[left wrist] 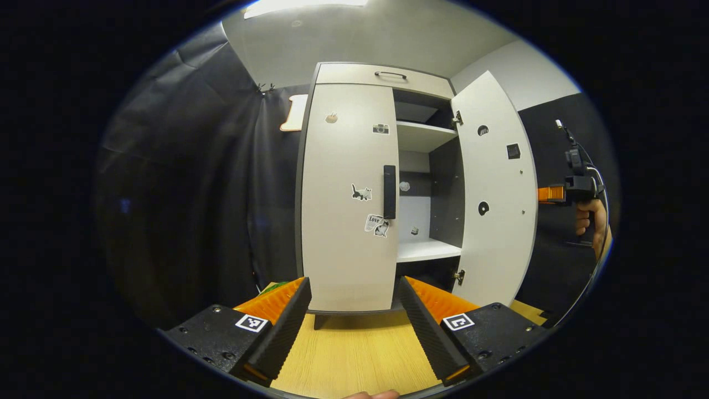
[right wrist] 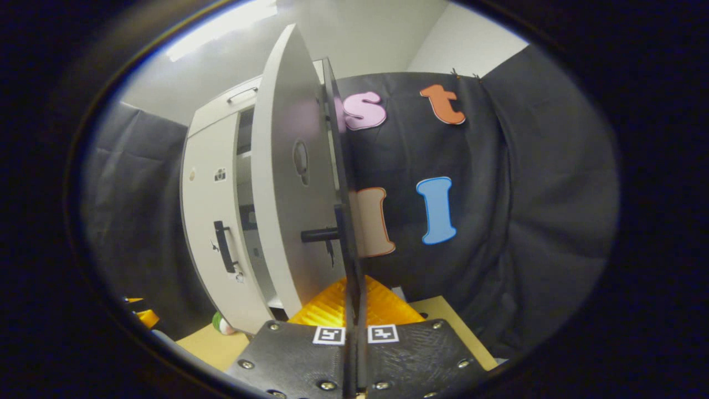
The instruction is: Open the right door of the double-door shoe cabinet with the right hand, and open the left door with the left hand.
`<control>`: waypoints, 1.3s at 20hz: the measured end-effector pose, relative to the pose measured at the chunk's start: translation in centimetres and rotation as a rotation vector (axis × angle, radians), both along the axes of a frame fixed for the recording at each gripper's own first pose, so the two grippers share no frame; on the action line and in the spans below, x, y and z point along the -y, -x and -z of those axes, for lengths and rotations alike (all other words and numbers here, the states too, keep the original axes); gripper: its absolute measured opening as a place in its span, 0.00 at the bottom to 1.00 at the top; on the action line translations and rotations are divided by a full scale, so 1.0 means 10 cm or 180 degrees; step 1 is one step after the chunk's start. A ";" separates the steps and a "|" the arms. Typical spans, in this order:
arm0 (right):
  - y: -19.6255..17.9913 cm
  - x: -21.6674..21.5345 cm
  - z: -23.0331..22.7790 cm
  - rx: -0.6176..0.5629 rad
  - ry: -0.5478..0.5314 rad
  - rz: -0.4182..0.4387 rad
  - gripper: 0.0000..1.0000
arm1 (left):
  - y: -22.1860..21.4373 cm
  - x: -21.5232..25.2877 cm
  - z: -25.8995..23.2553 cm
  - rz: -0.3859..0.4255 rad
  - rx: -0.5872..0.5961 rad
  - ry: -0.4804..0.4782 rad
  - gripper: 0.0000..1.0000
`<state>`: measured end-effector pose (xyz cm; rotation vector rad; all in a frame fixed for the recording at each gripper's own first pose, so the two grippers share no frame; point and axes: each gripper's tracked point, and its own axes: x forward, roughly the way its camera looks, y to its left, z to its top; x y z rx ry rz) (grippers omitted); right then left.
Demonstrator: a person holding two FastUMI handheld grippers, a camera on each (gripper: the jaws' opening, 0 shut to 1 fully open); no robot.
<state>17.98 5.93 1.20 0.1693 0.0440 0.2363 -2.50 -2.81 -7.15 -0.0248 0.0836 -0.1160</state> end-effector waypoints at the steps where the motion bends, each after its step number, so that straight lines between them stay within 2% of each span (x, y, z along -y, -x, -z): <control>1: -0.02 0.00 0.00 -0.0001 0.0002 -0.0006 0.01 | -0.03 0.01 -0.02 -0.0005 0.0004 -0.0025 0.99; 4: 0.02 0.00 -0.02 0.0009 -0.0009 0.0000 0.01 | -0.18 0.09 -0.11 -0.0004 0.0020 -0.0139 0.99; 5: 0.03 0.04 -0.04 0.0048 0.0003 0.0064 0.03 | -0.25 0.12 -0.14 -0.0014 0.0021 -0.0187 0.99; 6: 0.10 0.12 -0.06 0.0107 0.0054 0.0130 0.10 | -0.32 0.17 -0.20 -0.0004 0.0057 -0.0217 0.99; 7: 0.21 0.23 -0.06 0.0166 0.0113 0.0258 0.19 | -0.39 0.23 -0.25 0.0012 0.0080 -0.0232 0.99; 8: 0.34 0.31 -0.06 0.0219 0.0172 0.0333 0.35 | -0.46 0.28 -0.27 0.0020 0.0077 -0.0234 0.99; 9: 0.44 0.35 -0.05 0.0248 0.0212 0.0397 0.43 | -0.55 0.34 -0.29 0.0043 0.0059 -0.0223 0.98; 12: 0.69 0.44 -0.07 0.0336 0.0232 0.0482 0.84 | -0.80 0.53 -0.28 0.0111 -0.0059 -0.0194 0.98; 13: 0.76 0.42 -0.07 0.0353 0.0233 0.0474 0.89 | -0.91 0.57 -0.30 0.0112 -0.0069 -0.0198 0.98; 14: 0.83 0.42 -0.07 0.0372 0.0258 0.0484 0.89 | -1.00 0.60 -0.33 0.0094 -0.0063 -0.0203 0.98; 16: 1.02 0.46 -0.06 0.0437 0.0319 0.0528 1.00 | -1.19 0.64 -0.41 0.0049 -0.0007 -0.0212 0.98; 20: 1.33 0.42 0.06 0.0455 0.0277 0.0570 0.96 | -1.57 0.77 -0.57 0.0011 0.0081 -0.0240 0.98; 23: 1.48 0.27 0.16 0.0454 0.0254 0.0478 0.94 | -1.94 0.79 -0.69 -0.0117 0.0124 -0.0260 1.00; 24: 1.53 0.24 0.18 0.0474 0.0242 0.0457 0.98 | -2.06 0.79 -0.72 -0.0155 0.0149 -0.0240 0.97; 26: 1.67 0.18 0.27 0.0498 0.0225 0.0400 0.94 | -2.30 0.81 -0.79 -0.0175 0.0197 -0.0196 0.97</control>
